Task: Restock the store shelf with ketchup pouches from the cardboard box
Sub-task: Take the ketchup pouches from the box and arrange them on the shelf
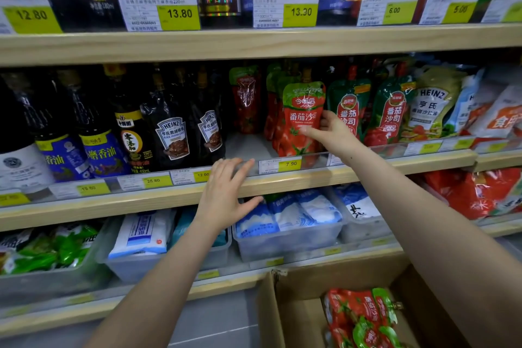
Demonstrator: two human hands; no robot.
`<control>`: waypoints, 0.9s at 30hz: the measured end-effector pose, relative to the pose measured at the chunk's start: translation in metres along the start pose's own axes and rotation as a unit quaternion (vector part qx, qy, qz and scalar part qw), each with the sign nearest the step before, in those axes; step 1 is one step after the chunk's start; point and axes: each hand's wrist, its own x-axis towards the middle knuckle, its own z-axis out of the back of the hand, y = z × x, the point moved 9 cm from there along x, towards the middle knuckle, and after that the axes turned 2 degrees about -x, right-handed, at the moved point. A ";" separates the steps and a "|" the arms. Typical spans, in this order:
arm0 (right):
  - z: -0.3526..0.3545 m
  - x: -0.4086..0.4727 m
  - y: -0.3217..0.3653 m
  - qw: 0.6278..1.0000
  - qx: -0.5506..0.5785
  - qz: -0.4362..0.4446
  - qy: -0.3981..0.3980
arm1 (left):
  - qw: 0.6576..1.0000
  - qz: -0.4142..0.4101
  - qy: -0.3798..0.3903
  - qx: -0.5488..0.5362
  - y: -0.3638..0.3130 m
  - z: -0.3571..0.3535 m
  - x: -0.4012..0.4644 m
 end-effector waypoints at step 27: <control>0.063 -0.283 -0.378 0.943 -0.052 -0.325 0.041 | 0.810 0.154 0.472 -0.312 -0.209 -0.346 -0.175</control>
